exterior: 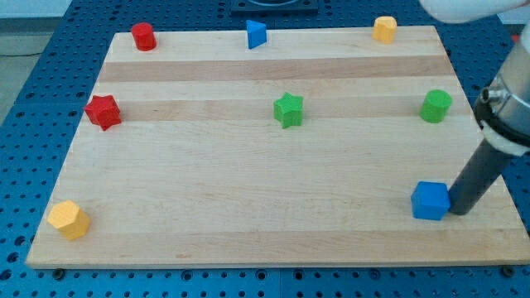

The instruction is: Put the blue cube at the bottom right side of the green star

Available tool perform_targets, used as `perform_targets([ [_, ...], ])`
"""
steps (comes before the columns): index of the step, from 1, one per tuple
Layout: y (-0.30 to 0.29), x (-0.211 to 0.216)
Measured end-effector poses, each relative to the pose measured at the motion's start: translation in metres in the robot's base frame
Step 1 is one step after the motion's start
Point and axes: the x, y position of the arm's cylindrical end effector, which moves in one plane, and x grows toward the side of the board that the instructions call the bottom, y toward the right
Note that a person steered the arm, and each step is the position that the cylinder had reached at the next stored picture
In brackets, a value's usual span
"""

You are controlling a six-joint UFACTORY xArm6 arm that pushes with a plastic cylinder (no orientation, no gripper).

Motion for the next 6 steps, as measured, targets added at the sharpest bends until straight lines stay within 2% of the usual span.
perform_targets([
  [1, -0.020, 0.007],
  [3, -0.091, -0.028],
  [4, -0.124, -0.023],
  [5, -0.128, 0.008],
  [6, -0.161, -0.011],
])
